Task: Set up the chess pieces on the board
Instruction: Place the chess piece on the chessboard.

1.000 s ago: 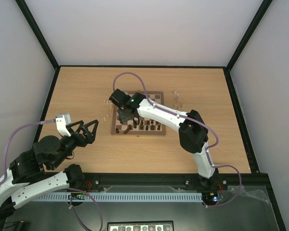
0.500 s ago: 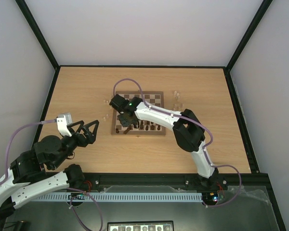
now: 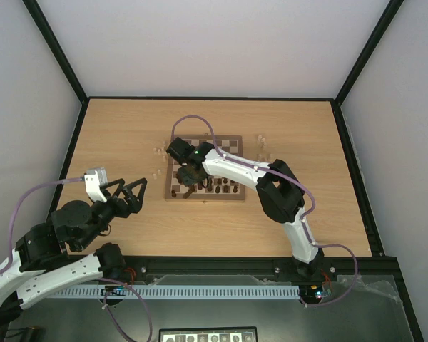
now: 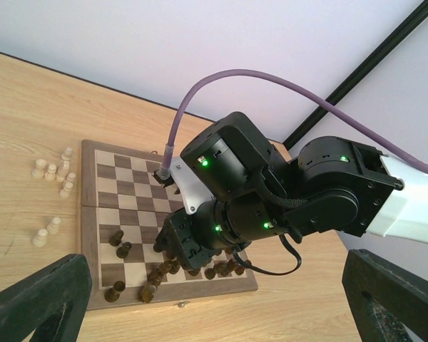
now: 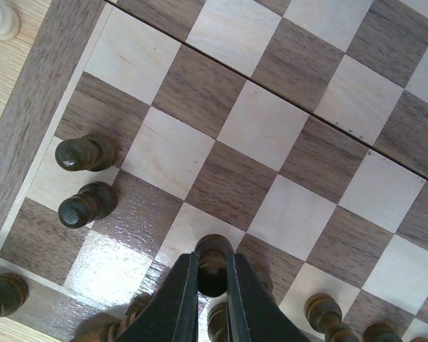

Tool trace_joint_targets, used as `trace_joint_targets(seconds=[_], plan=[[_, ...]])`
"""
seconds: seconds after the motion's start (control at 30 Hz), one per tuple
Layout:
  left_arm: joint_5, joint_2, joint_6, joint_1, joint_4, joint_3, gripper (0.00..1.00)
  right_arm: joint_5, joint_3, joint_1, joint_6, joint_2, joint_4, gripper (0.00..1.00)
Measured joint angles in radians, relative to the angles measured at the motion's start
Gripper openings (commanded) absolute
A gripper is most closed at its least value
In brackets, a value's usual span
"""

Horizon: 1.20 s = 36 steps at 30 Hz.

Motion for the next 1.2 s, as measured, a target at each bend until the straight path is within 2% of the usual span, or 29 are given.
trace_joint_targets(seconds=[0.73,0.97,1.2], plan=[[0.0,0.0,0.003,0.0,0.001,-0.002,0.99,-0.04,-0.016,0.0,-0.008,0.009,0.021,0.08],[0.0,0.0,0.003,0.0,0.001,-0.003,0.99,-0.031,-0.016,0.0,-0.014,0.01,0.02,0.17],[0.0,0.0,0.004,0.0,0.001,-0.003,0.99,-0.027,-0.008,0.0,-0.019,0.011,0.019,0.18]])
